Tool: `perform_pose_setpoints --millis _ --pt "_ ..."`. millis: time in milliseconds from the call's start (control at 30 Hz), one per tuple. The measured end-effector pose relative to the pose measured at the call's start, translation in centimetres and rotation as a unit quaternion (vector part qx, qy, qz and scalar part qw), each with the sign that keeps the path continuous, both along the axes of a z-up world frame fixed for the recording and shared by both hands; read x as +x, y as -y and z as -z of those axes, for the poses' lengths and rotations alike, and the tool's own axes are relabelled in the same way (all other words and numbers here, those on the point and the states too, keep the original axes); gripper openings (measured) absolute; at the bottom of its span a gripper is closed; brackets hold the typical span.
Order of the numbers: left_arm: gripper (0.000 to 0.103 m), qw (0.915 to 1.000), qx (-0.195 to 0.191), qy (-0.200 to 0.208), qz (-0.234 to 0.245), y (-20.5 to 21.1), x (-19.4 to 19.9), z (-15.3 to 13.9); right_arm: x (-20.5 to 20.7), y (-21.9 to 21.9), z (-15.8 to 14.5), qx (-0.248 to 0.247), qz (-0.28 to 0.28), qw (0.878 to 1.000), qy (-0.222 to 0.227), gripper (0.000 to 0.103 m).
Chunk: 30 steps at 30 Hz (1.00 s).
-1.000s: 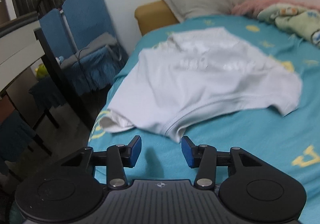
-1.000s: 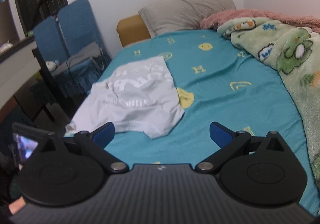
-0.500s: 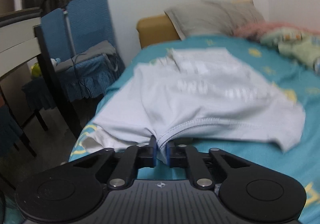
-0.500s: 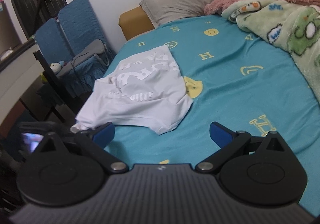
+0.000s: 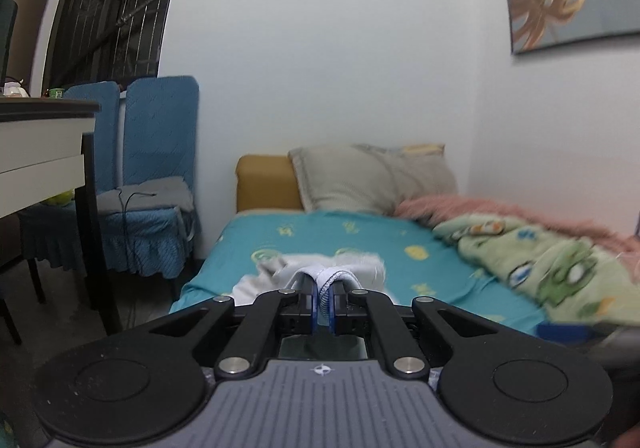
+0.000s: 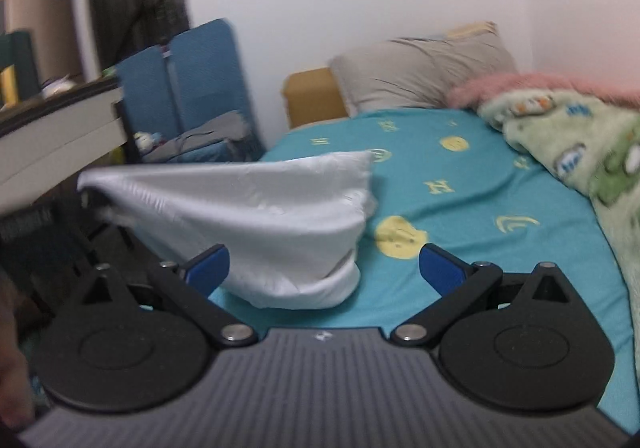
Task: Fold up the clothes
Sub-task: 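Lift the T-shirt with the left gripper and shake it out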
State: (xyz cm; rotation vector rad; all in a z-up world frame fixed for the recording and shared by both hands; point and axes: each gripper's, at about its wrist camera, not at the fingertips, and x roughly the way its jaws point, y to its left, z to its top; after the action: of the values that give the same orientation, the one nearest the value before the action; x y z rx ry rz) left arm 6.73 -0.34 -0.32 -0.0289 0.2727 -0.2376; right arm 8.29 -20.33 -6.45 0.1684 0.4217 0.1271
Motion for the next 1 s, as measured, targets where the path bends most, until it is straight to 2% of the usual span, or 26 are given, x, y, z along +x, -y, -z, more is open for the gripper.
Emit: perform_pose_setpoints --millis 67,167,267,467,600,667,767,900,1000 --pt "0.005 0.9999 -0.01 0.004 0.007 -0.3 -1.5 -0.7 -0.4 -1.5 0.2 -0.007 -0.027 1.0 0.0 0.103" --pt "0.005 0.9997 -0.021 -0.001 0.015 -0.7 -3.3 -0.8 -0.5 -3.5 0.7 0.011 -0.065 0.998 -0.013 0.103" --pt "0.005 0.9995 -0.023 -0.007 0.02 -0.9 -3.9 -0.4 0.3 -5.2 0.9 0.013 -0.081 0.997 -0.012 0.103" --pt "0.005 0.9988 -0.038 -0.023 0.022 -1.8 -2.4 0.4 2.8 -3.8 2.3 0.04 -0.026 0.999 -0.014 0.103" --pt "0.005 0.9987 -0.005 -0.043 0.029 -0.9 -0.9 1.7 3.8 -0.6 3.0 0.081 0.044 0.996 -0.021 0.103" --pt "0.005 0.9972 0.013 -0.065 0.033 -0.1 -0.1 2.9 4.1 1.2 2.9 0.104 0.085 0.991 -0.013 0.103" --pt "0.005 0.9951 0.021 -0.086 0.044 0.7 0.7 4.2 4.5 3.6 2.9 0.137 0.13 0.982 -0.001 0.103" --pt "0.005 0.9953 0.013 -0.082 0.049 0.7 1.0 4.4 4.7 3.6 3.4 0.128 0.118 0.985 -0.011 0.103" --pt "0.005 0.9958 0.0 -0.083 0.04 0.5 1.5 4.3 4.3 1.2 3.4 0.096 0.051 0.994 -0.016 0.103"
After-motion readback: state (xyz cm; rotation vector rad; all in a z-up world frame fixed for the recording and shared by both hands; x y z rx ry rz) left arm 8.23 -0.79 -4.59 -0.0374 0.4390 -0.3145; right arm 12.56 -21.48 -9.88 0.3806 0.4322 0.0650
